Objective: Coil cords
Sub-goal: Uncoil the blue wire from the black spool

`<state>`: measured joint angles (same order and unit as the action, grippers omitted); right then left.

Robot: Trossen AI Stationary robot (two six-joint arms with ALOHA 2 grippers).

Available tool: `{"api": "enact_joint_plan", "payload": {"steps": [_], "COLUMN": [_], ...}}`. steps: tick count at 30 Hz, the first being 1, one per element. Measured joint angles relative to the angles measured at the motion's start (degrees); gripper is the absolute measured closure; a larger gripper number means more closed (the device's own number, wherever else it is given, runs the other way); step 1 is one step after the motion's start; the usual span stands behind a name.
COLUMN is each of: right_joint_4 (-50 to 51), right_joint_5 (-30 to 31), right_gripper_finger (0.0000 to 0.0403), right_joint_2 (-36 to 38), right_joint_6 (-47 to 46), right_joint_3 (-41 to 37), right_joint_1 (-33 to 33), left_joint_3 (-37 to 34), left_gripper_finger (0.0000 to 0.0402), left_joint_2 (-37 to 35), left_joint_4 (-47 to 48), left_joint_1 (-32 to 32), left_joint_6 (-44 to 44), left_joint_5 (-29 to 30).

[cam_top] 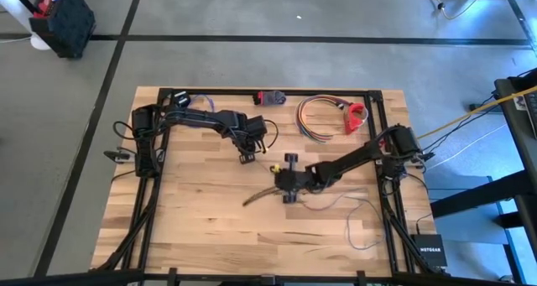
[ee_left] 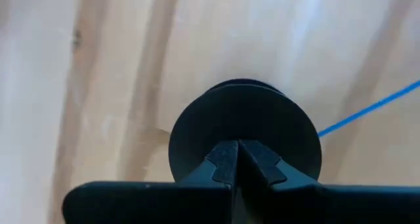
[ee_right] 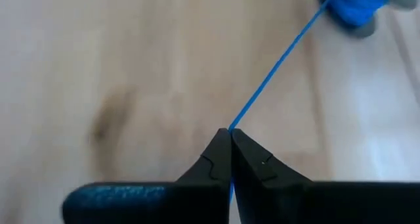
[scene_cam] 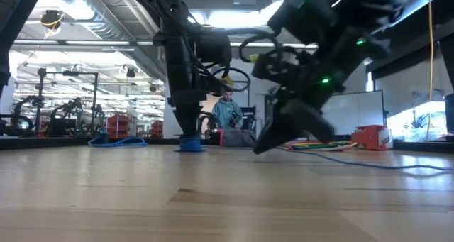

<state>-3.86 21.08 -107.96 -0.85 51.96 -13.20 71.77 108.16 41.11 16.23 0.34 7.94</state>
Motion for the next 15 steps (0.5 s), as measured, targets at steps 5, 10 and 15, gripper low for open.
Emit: {"api": "enact_joint_plan", "payload": {"steps": [5,10,15], "right_joint_4": [9.99,22.29,28.22], "right_joint_5": [3.77,8.31,11.34], "right_gripper_finger": [0.0401,0.0401,0.0401], "right_joint_2": [1.94,5.69,11.53], "right_joint_6": [-4.57,-10.22,-17.12], "right_joint_3": [-0.02,-0.03,-3.06], "right_joint_1": [-5.9,-11.96,-17.9], "left_joint_3": [0.08,0.16,0.17], "left_gripper_finger": [0.0398,0.0398,0.0398], "left_joint_2": [-0.02,-0.04,-0.08], "left_joint_4": [-0.02,-0.52,-0.75], "left_joint_1": [-0.02,-0.04,-0.11], "left_joint_6": [-0.28,-0.43,-0.8], "left_joint_5": [-0.5,-1.18,-1.15]}}
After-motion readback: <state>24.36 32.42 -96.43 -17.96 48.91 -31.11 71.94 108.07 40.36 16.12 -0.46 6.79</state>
